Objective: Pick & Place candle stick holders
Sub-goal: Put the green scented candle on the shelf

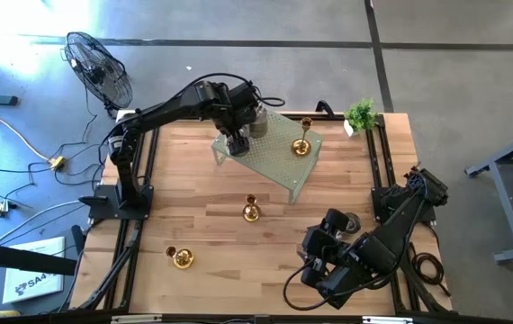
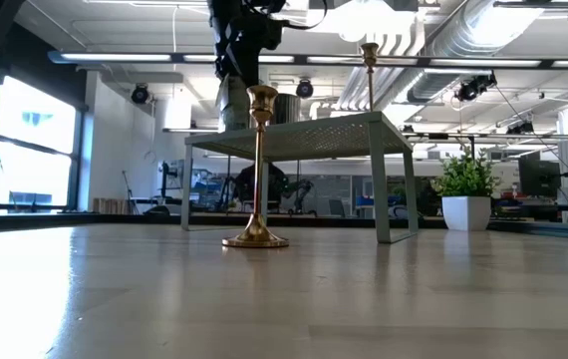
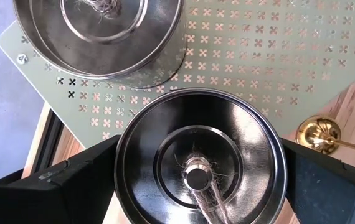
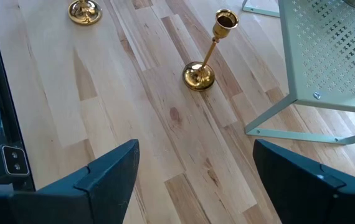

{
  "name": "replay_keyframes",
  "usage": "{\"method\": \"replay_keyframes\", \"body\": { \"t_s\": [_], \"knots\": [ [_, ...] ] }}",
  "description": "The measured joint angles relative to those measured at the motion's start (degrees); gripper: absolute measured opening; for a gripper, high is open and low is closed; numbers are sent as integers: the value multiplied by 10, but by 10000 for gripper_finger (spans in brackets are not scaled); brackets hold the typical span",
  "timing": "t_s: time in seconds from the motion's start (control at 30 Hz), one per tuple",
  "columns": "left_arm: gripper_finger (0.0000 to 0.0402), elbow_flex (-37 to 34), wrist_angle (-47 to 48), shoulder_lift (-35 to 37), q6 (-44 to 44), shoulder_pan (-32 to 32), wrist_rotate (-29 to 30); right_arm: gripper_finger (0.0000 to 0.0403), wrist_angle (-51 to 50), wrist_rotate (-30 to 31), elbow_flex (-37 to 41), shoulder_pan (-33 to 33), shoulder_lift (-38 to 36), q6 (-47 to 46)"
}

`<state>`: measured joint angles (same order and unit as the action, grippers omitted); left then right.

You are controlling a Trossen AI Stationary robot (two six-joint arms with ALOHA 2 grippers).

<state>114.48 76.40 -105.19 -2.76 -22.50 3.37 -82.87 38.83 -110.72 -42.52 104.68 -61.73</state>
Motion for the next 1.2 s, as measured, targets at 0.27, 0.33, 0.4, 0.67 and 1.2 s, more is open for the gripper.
{"method": "replay_keyframes", "body": {
  "t_s": [0.27,0.33,0.4,0.67,1.2],
  "knots": [
    [382,0,-5,0,5,0,21,309,0,0,0,0,0,0],
    [382,0,-11,0,8,1,66,309,0,0,0,0,0,0],
    [382,0,-15,0,22,0,94,309,0,0,0,0,0,0],
    [382,0,-17,0,30,1,45,309,0,0,0,0,0,0],
    [382,0,-18,0,45,0,53,309,0,-2,0,0,0,0]
  ]
}}
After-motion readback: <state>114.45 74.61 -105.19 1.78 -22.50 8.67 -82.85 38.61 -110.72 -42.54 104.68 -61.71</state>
